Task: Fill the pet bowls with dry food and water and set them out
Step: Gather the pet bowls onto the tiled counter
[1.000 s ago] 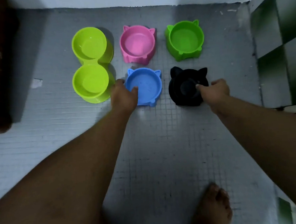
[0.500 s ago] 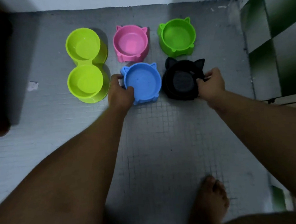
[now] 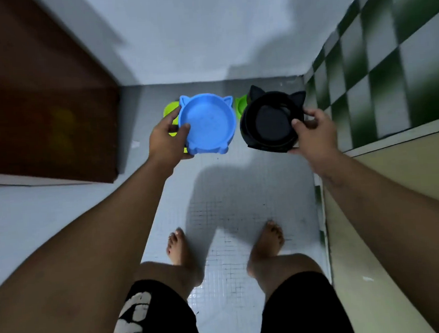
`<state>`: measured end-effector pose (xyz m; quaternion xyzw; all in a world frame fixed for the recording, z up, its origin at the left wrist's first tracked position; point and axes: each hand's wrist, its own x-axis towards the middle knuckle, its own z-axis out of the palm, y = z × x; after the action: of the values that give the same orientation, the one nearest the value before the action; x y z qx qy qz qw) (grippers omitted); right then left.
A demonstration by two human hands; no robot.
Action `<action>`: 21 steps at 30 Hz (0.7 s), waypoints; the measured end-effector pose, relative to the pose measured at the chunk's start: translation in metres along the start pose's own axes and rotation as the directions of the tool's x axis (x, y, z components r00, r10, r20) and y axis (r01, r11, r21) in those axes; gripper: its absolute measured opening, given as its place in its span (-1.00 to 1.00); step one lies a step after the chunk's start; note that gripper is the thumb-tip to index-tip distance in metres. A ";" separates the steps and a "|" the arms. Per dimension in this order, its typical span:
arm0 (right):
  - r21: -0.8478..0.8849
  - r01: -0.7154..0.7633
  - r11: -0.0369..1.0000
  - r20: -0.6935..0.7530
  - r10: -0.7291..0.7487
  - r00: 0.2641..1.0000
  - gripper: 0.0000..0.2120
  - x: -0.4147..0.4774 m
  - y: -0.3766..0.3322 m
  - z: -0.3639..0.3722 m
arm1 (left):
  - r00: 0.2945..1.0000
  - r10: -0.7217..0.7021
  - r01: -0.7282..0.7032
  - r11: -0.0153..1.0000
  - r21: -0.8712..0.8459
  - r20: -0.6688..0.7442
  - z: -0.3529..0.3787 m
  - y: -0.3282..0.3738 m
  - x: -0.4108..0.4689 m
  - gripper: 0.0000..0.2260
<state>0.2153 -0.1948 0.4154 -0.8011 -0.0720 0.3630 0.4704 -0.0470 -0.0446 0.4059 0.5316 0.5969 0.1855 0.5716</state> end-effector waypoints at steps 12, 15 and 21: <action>0.106 0.200 0.974 -0.157 -0.182 0.971 -0.71 -0.217 -0.145 -0.111 | 0.979 0.179 -0.175 0.984 -0.045 0.099 -0.063 0.163 -0.164 -0.64; 0.099 0.227 0.969 -0.274 -0.193 0.942 -0.68 -0.275 -0.130 -0.131 | 0.955 0.246 -0.246 0.969 -0.021 0.169 -0.082 0.173 -0.201 -0.63; 0.158 0.260 0.952 -0.430 -0.171 0.886 -0.72 -0.408 -0.087 -0.172 | 0.874 0.354 -0.361 0.932 -0.042 0.332 -0.100 0.179 -0.300 -0.63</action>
<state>0.0501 -0.4538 0.7456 -0.7917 -0.0213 0.1368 0.5950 -0.1248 -0.1946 0.7281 0.6624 0.3846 0.1886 0.6146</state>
